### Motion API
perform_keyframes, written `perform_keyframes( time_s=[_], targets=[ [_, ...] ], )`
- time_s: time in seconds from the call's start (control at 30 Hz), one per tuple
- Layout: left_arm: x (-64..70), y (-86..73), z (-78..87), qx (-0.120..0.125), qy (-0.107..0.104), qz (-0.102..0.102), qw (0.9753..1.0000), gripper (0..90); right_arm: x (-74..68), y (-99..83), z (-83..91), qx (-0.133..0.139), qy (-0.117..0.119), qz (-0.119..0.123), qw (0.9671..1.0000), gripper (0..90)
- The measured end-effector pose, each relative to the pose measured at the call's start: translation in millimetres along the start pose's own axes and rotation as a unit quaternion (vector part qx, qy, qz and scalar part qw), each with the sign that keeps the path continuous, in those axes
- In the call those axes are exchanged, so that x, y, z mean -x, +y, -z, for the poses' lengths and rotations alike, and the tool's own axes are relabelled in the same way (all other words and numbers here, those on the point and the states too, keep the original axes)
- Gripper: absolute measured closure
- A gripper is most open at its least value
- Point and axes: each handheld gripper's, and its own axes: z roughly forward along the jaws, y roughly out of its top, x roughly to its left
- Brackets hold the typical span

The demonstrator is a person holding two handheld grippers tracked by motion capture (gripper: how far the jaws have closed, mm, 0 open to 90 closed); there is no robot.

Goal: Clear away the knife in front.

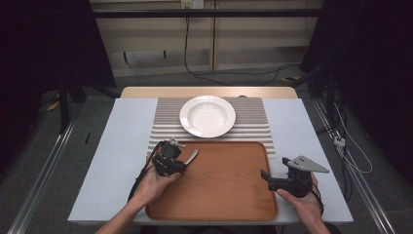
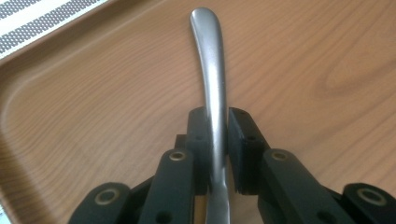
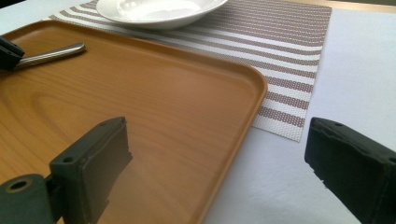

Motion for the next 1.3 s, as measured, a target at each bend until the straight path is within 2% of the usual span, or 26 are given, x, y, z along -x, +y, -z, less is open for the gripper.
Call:
perform_keyframes(
  time_s=[0.13,0.23,0.47,0.7,0.93,1.0,1.07,1.13,1.2,1.3],
  targets=[
    [1.4,-1.3,-1.3,0.003,-0.005,0.004,1.0000,79.9,0.0,-0.1,0.0,-0.001,-0.001,0.001,1.0000,6.2],
    [2.9,-2.2,-1.4,0.005,0.000,0.007,1.0000,79.7,-0.2,0.0,0.2,0.000,-0.001,0.000,1.0000,6.2],
    [2.2,-3.5,-2.9,0.015,-0.012,0.025,0.9995,79.5,-0.3,0.0,0.0,-0.001,-0.001,0.002,1.0000,6.2],
    [3.7,-3.8,-3.3,0.017,-0.006,0.019,0.9997,79.4,-0.1,0.0,-0.1,0.000,0.000,0.001,1.0000,6.2],
    [1.8,-5.5,-2.0,0.018,-0.013,0.008,0.9997,79.1,-0.1,-0.1,-0.5,-0.001,0.003,0.003,1.0000,6.2],
    [0.7,-5.8,-1.2,0.018,-0.011,0.007,0.9997,74.8,0.0,-0.1,0.1,-0.001,0.003,0.000,1.0000,6.2],
    [-1.6,-6.4,-0.8,0.021,-0.021,0.008,0.9995,70.4,0.5,-0.2,0.4,-0.001,0.003,0.000,1.0000,6.2],
    [-2.9,-6.3,1.6,0.026,-0.013,-0.002,0.9996,63.1,0.8,-0.4,0.3,0.000,0.003,-0.001,1.0000,6.2],
    [-4.2,-6.3,3.2,0.039,-0.020,-0.002,0.9990,55.7,1.3,-0.7,-0.3,0.000,0.004,-0.001,1.0000,6.2],
    [-5.6,-4.7,5.5,0.050,0.000,-0.018,0.9986,38.1,1.8,-1.3,-1.2,-0.002,0.005,-0.005,1.0000,6.2]
  ],
)
